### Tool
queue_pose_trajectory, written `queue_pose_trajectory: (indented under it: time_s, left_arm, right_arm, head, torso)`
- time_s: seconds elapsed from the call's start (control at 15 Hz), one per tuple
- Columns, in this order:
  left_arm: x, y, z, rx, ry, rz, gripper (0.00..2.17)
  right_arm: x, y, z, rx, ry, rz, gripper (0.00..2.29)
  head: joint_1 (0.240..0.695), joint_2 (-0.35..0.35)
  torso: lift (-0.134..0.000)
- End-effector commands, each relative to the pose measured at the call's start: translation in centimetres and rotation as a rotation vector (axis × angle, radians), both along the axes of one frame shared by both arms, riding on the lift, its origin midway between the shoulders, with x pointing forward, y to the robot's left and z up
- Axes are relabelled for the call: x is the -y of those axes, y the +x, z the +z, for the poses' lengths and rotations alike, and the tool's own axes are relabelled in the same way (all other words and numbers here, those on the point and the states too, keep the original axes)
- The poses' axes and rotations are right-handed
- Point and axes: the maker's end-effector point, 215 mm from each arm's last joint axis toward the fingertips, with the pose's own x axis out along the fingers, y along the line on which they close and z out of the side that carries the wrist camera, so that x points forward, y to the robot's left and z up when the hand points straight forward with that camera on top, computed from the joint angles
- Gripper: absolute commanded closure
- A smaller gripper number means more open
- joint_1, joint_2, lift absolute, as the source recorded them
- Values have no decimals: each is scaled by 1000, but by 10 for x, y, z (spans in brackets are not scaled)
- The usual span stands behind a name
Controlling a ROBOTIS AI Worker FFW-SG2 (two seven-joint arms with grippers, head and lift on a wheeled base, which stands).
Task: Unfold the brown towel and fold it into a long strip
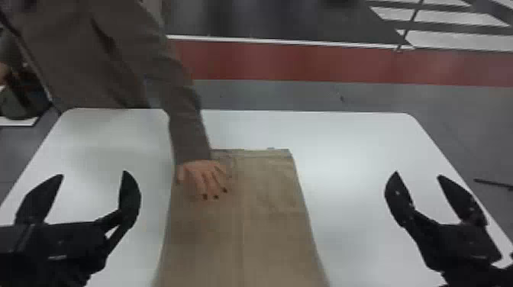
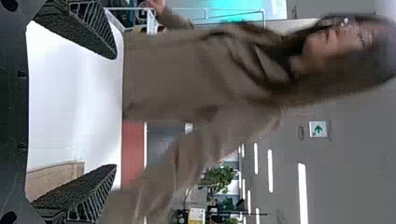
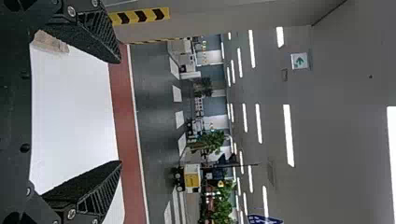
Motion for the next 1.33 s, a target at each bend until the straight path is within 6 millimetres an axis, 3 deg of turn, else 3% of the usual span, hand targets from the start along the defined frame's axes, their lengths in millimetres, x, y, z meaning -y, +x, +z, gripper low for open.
queue_pose_trajectory:
  time_s: [0.0,0.27,0.6,0.93,1.2,1.27]
  left_arm:
    - [0,3,-5,-3,-1,-1,39]
    - [5,13,-12,-9,-12,-19,39]
    - [11,30,-27,-21,-32,-39,43]
    - [35,69,-32,-9,-43,-90,83]
    - [49,119,-45,-27,-51,-151,181]
    - [54,132,-57,-74,-69,-178,215]
  right_arm:
    - [1,1,-3,-4,3,-3,124]
    - [2,1,-9,-16,-7,-5,124]
    - [-2,17,-21,-42,-13,3,124]
    - [-20,28,-41,-82,-43,54,124]
    - [-37,31,-67,-125,-41,83,124]
    - [-40,31,-73,-136,-44,88,124]
  head:
    - [695,-105]
    - [695,-108]
    - [695,-113]
    - [695,-113]
    - [695,-109]
    - [695,-107]
  torso:
    - [-114]
    - [-114]
    - [-114]
    - [-114]
    - [-114]
    - [-114]
